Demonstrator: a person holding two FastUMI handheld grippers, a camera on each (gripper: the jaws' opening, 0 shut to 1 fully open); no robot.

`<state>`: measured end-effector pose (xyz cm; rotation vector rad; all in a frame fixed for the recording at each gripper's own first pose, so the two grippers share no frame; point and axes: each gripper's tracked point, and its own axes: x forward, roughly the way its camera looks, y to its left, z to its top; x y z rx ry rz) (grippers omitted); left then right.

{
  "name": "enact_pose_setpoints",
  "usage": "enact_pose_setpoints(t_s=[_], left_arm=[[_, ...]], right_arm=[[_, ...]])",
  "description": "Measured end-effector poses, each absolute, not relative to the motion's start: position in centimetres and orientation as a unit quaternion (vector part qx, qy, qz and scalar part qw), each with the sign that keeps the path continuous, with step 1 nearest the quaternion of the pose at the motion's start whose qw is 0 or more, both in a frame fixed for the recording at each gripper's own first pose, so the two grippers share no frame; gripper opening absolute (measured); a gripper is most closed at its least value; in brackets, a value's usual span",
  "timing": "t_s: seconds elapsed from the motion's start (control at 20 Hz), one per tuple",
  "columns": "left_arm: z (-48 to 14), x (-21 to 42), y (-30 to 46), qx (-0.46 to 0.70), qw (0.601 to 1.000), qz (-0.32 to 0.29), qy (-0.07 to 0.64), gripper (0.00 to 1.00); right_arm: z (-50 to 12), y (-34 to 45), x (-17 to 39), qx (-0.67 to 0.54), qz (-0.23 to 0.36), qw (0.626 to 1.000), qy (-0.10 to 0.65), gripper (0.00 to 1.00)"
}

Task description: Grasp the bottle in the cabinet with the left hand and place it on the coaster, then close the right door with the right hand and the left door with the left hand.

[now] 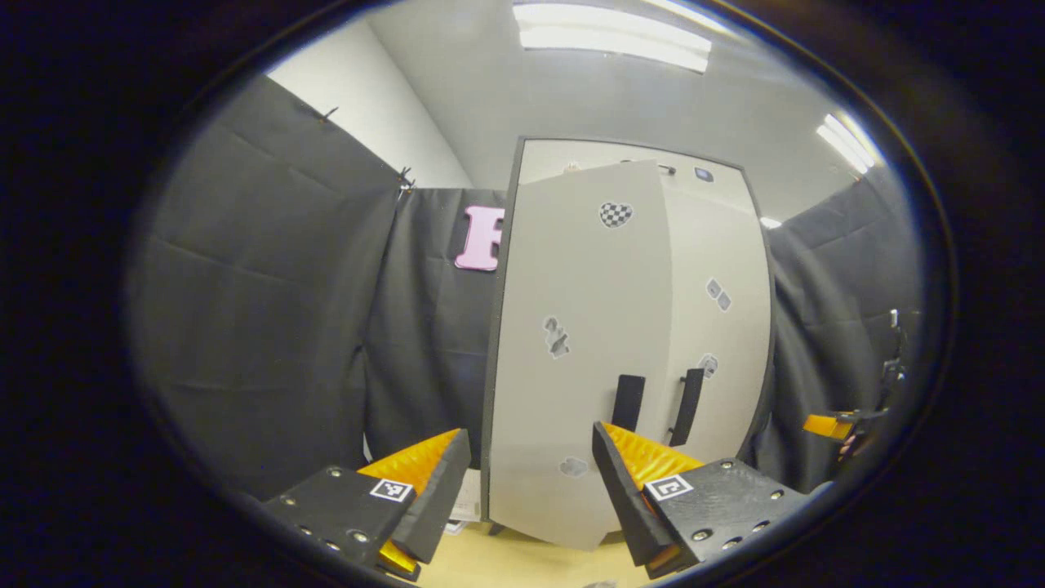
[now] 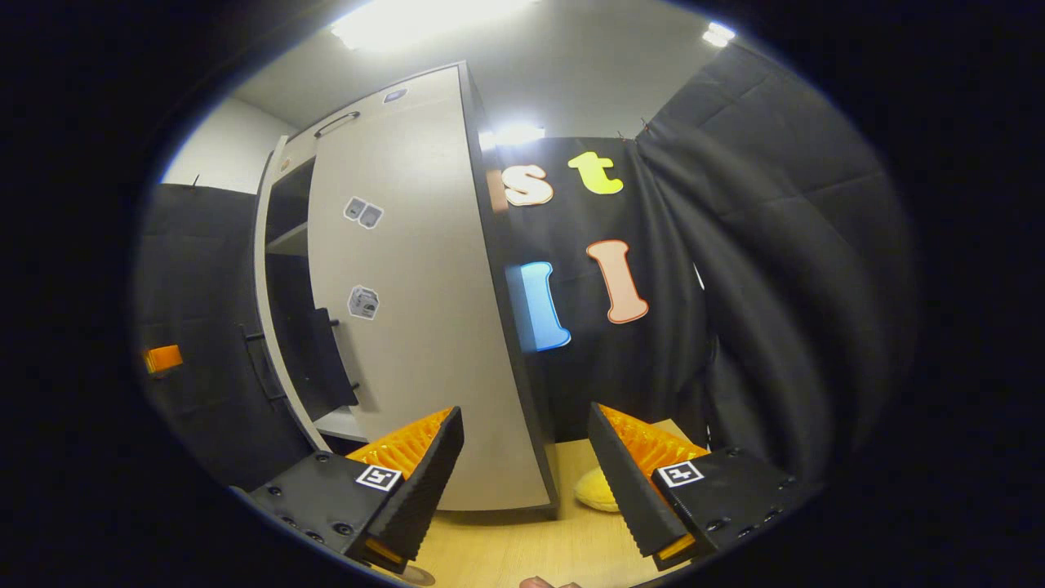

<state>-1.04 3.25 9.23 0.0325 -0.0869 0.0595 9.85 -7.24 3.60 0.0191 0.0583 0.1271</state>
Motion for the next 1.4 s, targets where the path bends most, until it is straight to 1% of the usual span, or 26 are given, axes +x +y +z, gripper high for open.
enact_pose_setpoints(t_s=[0.2, 0.4, 0.55, 0.65, 0.8, 0.85, 0.9, 1.0, 1.05, 1.1, 1.25, 1.3, 1.4], left_arm=[[9.7, -2.8, 5.2, 0.033, 0.998, 0.012, -0.049, 0.87], [9.0, -4.9, 7.2, 0.05, 0.997, 0.011, -0.054, 0.87], [7.8, -6.6, 9.0, 0.051, 0.997, 0.021, -0.055, 0.87], [6.6, -7.3, 9.5, 0.041, 0.998, 0.016, -0.054, 0.87], [5.3, -7.9, 10.7, 0.023, 0.999, 0.02, -0.045, 0.87], [5.1, -8.2, 10.8, 0.022, 0.999, 0.02, -0.045, 0.93], [5.0, -8.3, 10.9, 0.024, 0.998, 0.02, -0.047, 0.93], [4.8, -8.2, 11.1, 0.027, 0.998, 0.022, -0.048, 0.93], [4.7, -8.1, 10.9, 0.025, 0.998, 0.022, -0.048, 0.87], [4.8, -8.1, 10.6, 0.022, 0.998, 0.02, -0.049, 0.93], [4.8, -7.7, 9.6, 0.025, 0.998, 0.013, -0.052, 0.94], [4.8, -7.7, 9.6, 0.03, 0.998, 0.015, -0.052, 0.87], [4.8, -7.5, 9.3, 0.035, 0.998, 0.012, -0.047, 0.87]], right_arm=[[4.9, -5.2, 7.5, -0.011, 0.044, 0.999, 0.018, 0.98], [5.2, -3.1, 5.2, -0.025, 0.038, 0.999, 0.004, 0.98], [4.4, -1.6, 3.1, -0.04, 0.04, 0.998, -0.002, 0.98], [3.9, -1.2, 2.2, -0.048, 0.041, 0.998, -0.004, 0.98], [2.4, -1.0, 0.7, -0.052, 0.039, 0.998, 0.011, 0.98], [2.3, -1.0, 0.4, -0.054, 0.038, 0.998, 0.012, 0.98], [2.4, -1.2, 0.1, -0.059, 0.033, 0.998, 0.01, 0.92], [2.5, -1.8, 0.0, -0.07, 0.023, 0.997, 0.004, 0.92], [2.7, -2.0, 0.1, -0.071, 0.021, 0.997, 0.003, 0.92], [2.8, -2.1, 0.1, -0.07, 0.019, 0.997, 0.002, 0.92], [2.9, -2.1, 0.4, -0.062, 0.02, 0.998, 0.002, 0.92], [2.9, -2.2, 0.4, -0.062, 0.02, 0.998, 0.003, 0.92], [2.8, -2.2, 0.6, -0.062, 0.019, 0.998, 0.003, 0.92]])
